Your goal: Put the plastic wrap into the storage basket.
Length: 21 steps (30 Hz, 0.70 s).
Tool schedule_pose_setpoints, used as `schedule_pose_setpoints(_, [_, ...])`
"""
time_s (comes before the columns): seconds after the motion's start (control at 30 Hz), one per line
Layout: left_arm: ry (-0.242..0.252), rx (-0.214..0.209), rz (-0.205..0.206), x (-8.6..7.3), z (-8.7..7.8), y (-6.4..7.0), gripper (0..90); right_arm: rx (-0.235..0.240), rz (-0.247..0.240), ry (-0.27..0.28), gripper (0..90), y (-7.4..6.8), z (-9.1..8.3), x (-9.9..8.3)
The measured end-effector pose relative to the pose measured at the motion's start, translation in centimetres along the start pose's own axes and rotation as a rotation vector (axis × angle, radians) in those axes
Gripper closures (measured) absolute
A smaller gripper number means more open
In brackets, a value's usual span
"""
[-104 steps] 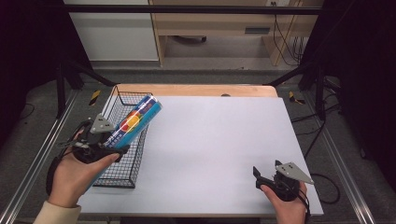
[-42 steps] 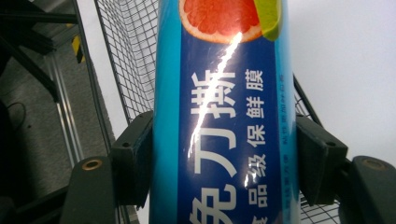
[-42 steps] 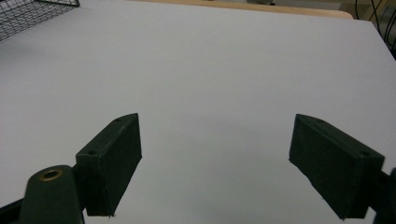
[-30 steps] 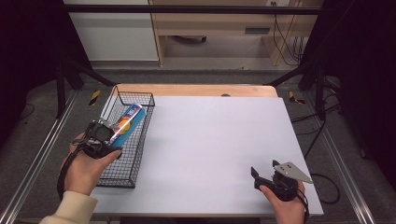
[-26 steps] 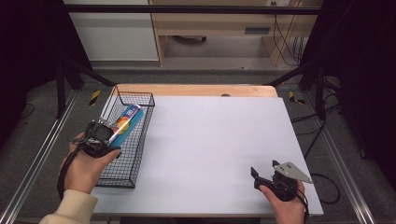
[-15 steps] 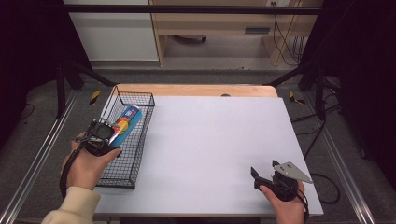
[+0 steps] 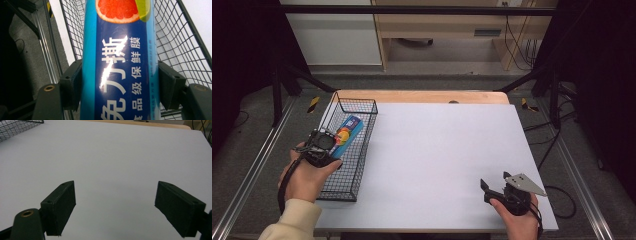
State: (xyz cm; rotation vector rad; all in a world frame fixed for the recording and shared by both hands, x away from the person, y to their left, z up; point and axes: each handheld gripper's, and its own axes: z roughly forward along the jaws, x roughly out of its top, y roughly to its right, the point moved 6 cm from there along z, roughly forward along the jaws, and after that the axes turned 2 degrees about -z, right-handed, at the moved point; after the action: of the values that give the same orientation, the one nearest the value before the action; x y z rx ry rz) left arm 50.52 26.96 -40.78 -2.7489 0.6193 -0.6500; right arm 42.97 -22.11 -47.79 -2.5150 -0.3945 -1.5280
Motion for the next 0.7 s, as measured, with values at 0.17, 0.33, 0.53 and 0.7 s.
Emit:
schedule_pose_setpoints(0.17, [-0.010, -0.002, 0.001, 0.0, 0.1, 0.1, 32.1, 0.000, 0.003, -0.001, 17.0, 0.0, 0.0, 0.0])
schedule_pose_setpoints(0.33, [-0.024, -0.003, 0.006, 0.1, 0.5, 0.3, 32.1, 0.002, 0.002, 0.000, 17.0, 0.0, 0.0, 0.0])
schedule_pose_setpoints(0.53, [-0.044, -0.008, 0.010, 0.1, 0.9, 0.4, 32.1, 0.004, 0.003, -0.002, 17.0, 0.0, 0.0, 0.0])
schedule_pose_setpoints(0.7, [-0.056, -0.007, 0.011, 0.1, 1.3, 0.5, 32.1, 0.006, -0.001, -0.005, 17.0, 0.0, 0.0, 0.0])
